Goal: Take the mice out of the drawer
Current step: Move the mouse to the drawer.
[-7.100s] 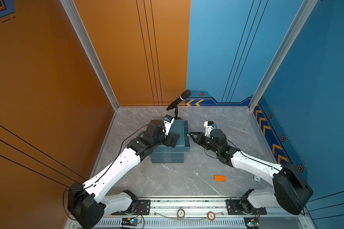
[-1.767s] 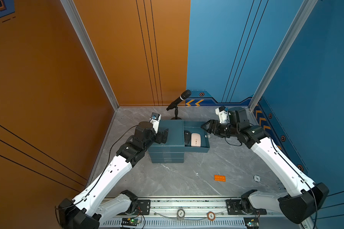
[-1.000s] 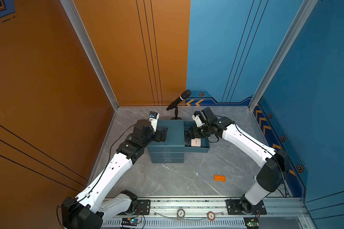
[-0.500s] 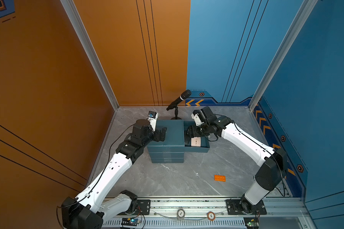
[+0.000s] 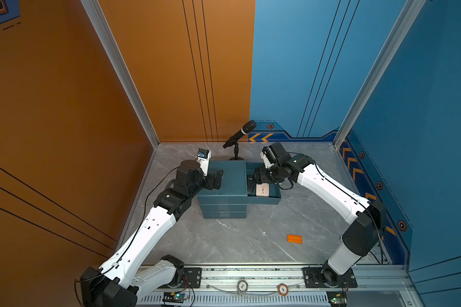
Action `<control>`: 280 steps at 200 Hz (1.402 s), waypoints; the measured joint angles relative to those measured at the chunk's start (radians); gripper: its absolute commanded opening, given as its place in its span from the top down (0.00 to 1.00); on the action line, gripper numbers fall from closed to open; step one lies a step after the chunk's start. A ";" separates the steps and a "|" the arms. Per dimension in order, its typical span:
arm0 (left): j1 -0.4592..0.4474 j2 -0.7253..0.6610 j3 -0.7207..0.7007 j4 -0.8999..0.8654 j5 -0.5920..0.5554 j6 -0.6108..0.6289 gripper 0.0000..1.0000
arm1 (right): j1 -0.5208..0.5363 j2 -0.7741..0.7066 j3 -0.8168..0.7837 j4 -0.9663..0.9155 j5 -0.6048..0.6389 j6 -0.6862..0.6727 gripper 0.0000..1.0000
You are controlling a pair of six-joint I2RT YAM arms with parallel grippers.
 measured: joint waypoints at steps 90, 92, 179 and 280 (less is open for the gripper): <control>0.000 -0.011 0.000 0.000 0.000 0.000 0.03 | 0.087 -0.016 0.072 -0.195 0.148 0.013 0.27; 0.000 -0.011 0.000 0.000 0.000 0.000 0.02 | 0.093 -0.016 0.073 -0.197 0.150 0.005 0.27; 0.000 -0.027 0.000 -0.001 -0.006 0.008 0.02 | 0.185 -0.003 0.089 -0.244 0.277 -0.367 0.23; 0.000 -0.026 0.000 -0.001 -0.058 0.047 0.02 | 0.179 0.088 0.329 -0.344 0.359 -0.398 0.23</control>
